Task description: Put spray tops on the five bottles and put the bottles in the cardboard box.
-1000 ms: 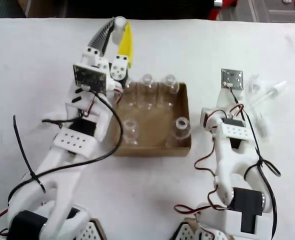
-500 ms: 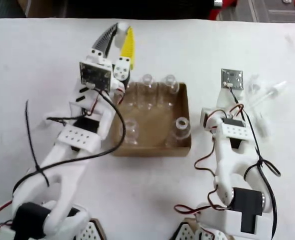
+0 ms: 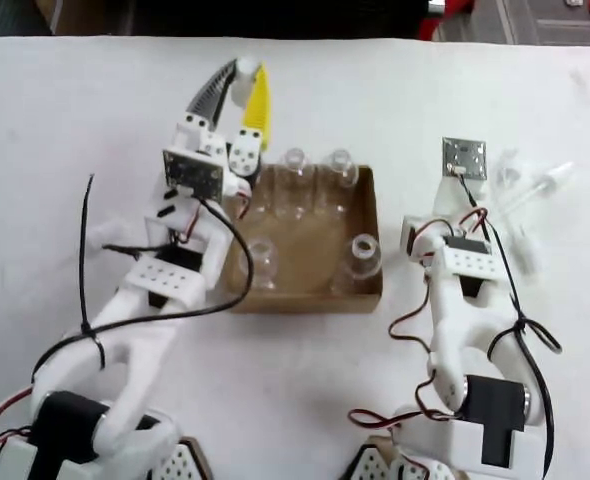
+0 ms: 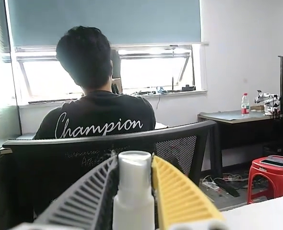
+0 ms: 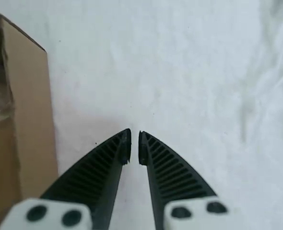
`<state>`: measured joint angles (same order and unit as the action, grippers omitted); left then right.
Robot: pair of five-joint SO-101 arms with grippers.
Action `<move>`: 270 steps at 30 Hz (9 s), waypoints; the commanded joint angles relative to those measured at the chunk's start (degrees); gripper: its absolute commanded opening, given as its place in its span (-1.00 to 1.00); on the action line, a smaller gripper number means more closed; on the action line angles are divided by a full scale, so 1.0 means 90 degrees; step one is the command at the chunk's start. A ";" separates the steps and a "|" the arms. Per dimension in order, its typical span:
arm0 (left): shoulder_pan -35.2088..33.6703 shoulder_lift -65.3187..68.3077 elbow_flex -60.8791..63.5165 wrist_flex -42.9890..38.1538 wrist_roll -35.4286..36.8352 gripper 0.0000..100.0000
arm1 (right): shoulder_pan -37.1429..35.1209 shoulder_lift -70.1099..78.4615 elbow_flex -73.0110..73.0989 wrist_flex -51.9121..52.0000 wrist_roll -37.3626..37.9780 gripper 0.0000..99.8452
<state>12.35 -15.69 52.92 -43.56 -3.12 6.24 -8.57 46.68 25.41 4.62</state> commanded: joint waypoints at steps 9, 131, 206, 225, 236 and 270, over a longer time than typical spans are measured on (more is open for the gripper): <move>0.0230 -0.0054 0.0508 -0.0234 0.0107 -0.96 | -0.0044 -0.0063 -0.0020 -0.0112 0.0078 -0.96; -0.0044 0.0562 0.1416 -0.0557 0.0879 -0.75 | -0.0044 -0.0063 -0.0020 -0.0112 0.0088 -0.96; -0.1079 0.2554 -0.7707 1.1018 0.0654 -0.96 | -0.0063 -0.0063 -0.0010 -0.0093 0.0088 -0.96; -0.0718 0.3609 -0.8596 1.1477 0.0654 -0.95 | -0.0063 -0.0063 -0.0010 -0.0112 0.0088 -0.96; -0.0405 0.3560 -0.8615 1.1917 0.0654 -0.95 | -0.0063 -0.0063 -0.0010 -0.0112 0.0088 -0.96; -0.0464 0.2984 -0.8928 1.2249 0.0645 -0.95 | -0.0054 -0.0063 -0.0010 -0.0112 0.0088 -0.96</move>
<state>8.13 15.87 -22.95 66.51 1.98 6.07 -8.57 46.86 25.41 4.62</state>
